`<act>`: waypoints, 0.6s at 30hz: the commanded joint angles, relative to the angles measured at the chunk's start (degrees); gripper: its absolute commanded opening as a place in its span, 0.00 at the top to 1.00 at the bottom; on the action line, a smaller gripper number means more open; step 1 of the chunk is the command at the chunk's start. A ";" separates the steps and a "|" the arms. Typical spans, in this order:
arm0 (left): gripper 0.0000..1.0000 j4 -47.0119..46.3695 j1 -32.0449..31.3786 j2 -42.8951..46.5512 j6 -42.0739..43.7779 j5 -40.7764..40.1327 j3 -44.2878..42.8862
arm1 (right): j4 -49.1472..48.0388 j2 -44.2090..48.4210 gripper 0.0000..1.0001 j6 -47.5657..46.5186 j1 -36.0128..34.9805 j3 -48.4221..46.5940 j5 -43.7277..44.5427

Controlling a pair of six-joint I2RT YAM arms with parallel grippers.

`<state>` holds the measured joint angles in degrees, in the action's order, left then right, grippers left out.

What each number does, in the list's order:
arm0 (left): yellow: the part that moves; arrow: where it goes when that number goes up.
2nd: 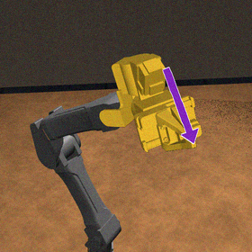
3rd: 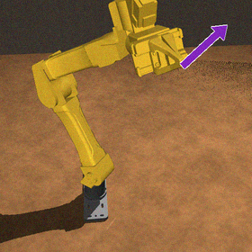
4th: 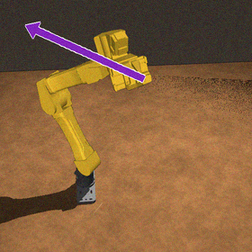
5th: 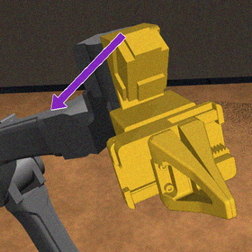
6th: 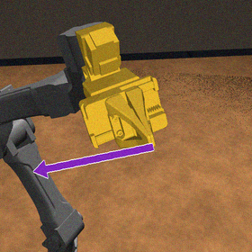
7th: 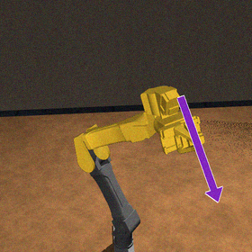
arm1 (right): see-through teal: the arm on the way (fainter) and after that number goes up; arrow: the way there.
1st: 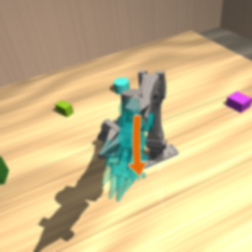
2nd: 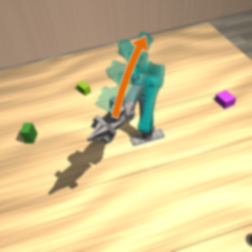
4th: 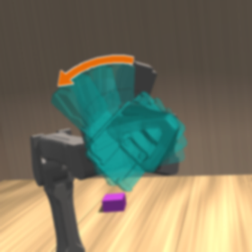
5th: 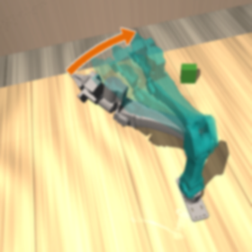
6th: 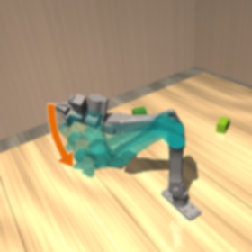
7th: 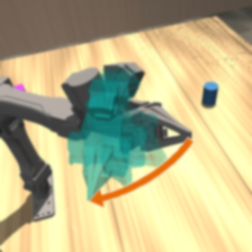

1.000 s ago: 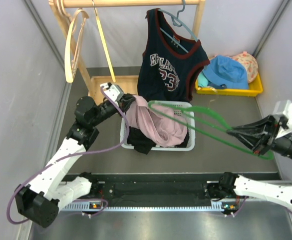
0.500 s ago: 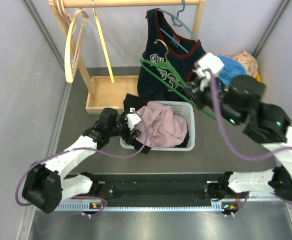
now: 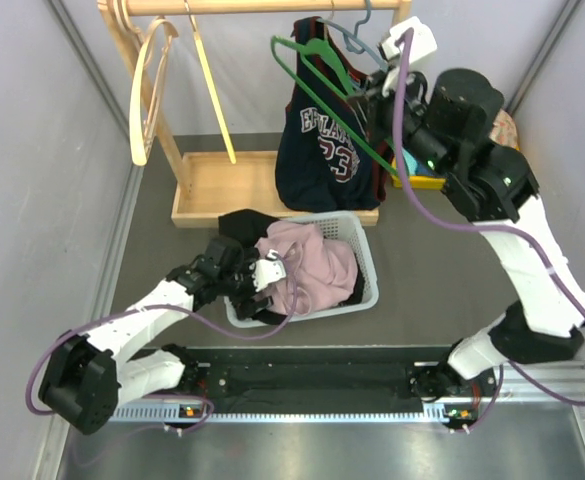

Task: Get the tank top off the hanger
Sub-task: Place the hanger at the clothesline.

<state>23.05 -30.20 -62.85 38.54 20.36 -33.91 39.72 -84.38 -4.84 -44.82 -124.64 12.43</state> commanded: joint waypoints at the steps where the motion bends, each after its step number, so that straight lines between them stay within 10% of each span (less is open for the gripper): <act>1: 0.01 7.89 -0.83 2.29 -1.17 0.39 -1.94 | -5.53 -7.27 1.00 2.20 1.49 -8.93 -5.03; 10: 0.01 10.34 -0.83 1.33 -23.85 -1.20 -29.08 | -10.70 -14.85 1.00 2.82 2.01 -11.52 -5.31; 18: 0.01 15.97 -0.83 6.15 -22.38 5.37 -38.08 | -19.51 -16.34 1.00 -0.08 2.19 -7.46 -3.90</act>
<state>34.61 -30.81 -59.96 17.87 21.02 -72.23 30.35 -100.64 -3.40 -43.29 -131.33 7.70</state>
